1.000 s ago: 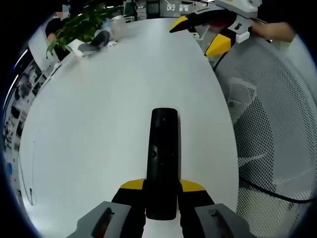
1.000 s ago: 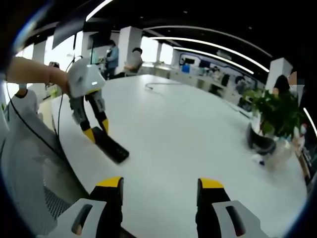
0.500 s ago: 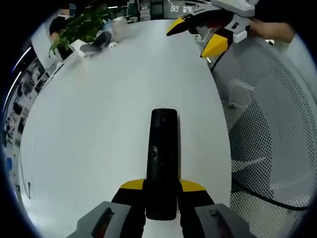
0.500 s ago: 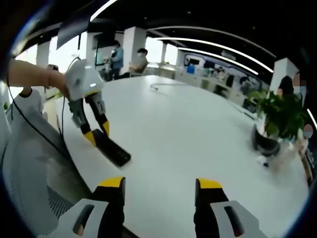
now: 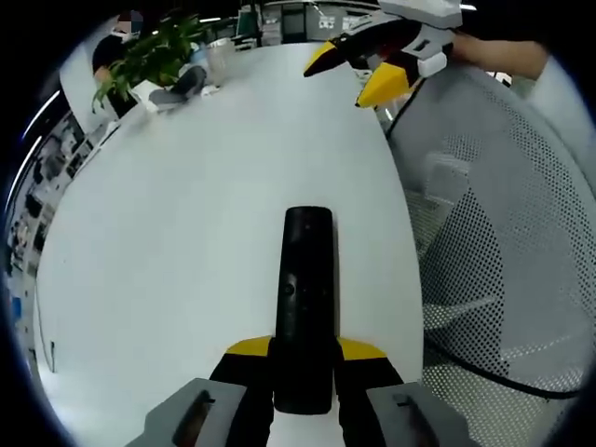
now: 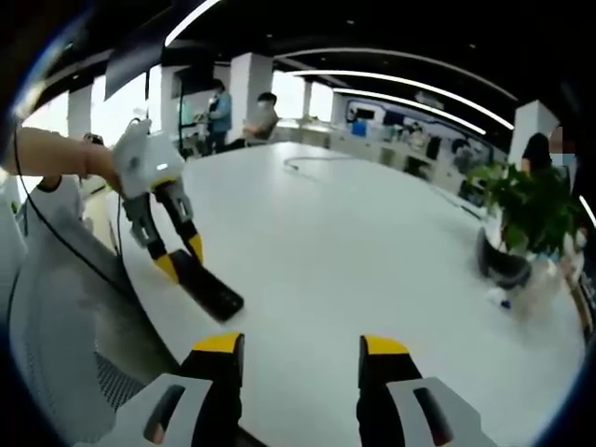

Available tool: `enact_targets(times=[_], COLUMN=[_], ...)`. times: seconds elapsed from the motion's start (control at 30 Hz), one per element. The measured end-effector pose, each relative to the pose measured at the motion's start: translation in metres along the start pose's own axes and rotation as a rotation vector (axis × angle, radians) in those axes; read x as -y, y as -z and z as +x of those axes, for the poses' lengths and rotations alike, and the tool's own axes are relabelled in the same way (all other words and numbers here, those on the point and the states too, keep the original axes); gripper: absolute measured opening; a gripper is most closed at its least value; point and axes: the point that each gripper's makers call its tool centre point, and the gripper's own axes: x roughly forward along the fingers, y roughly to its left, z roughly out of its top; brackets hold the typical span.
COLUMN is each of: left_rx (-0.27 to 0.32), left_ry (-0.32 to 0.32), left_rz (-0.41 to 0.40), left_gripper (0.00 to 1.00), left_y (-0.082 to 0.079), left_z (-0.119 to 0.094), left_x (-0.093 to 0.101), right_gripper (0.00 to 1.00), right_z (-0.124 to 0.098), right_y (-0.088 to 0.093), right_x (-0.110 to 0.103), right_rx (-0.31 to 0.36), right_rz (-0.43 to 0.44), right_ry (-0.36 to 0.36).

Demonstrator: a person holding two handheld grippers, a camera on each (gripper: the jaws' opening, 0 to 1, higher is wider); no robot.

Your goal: Press the specified remote control buttons in sequence, fully releasing each button before pressing the next.

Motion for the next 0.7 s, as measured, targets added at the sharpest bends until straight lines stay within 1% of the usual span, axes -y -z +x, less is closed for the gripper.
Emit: enact_targets(times=[0.13, 0.2, 0.23, 0.27, 0.33, 0.4, 0.5, 0.53, 0.6, 0.7], left_rx=[0.032, 0.074, 0.100, 0.109, 0.112, 0.115, 0.136, 0.143, 0.151, 0.144], left_ry=[-0.007, -0.004, -0.006, -0.005, -0.007, -0.021, -0.037, -0.038, -0.042, -0.041], left_rz=[-0.016, -0.019, -0.044, -0.059, -0.048, -0.081, -0.100, -0.099, -0.095, -0.086], left_gripper=[0.24, 0.25, 0.25, 0.26, 0.28, 0.30, 0.27, 0.25, 0.25, 0.25], left_y=[0.001, 0.001, 0.001, 0.003, 0.009, 0.016, 0.023, 0.024, 0.023, 0.022], left_z=[0.000, -0.001, -0.002, -0.003, -0.005, -0.009, -0.012, -0.013, -0.012, -0.012], left_x=[0.001, 0.001, 0.001, 0.001, 0.003, 0.002, 0.001, 0.002, 0.003, 0.004], right_gripper=[0.45, 0.45, 0.45, 0.45, 0.45, 0.45, 0.45, 0.45, 0.45, 0.45], right_z=[0.000, 0.001, 0.001, 0.000, 0.000, 0.000, 0.000, 0.000, 0.001, 0.001], right_y=[0.001, 0.001, 0.001, 0.001, 0.000, 0.000, 0.000, 0.000, 0.000, 0.001], right_x=[0.000, -0.001, -0.001, -0.001, -0.002, -0.002, -0.003, -0.004, -0.004, -0.006], right_rx=[0.000, 0.001, 0.000, 0.001, 0.001, 0.002, 0.001, 0.000, 0.000, -0.004], right_rz=[0.002, 0.002, 0.002, 0.002, 0.002, 0.004, 0.003, 0.001, -0.002, -0.004], right_ry=[-0.006, -0.009, -0.010, -0.011, -0.012, -0.014, -0.018, -0.020, -0.023, -0.027])
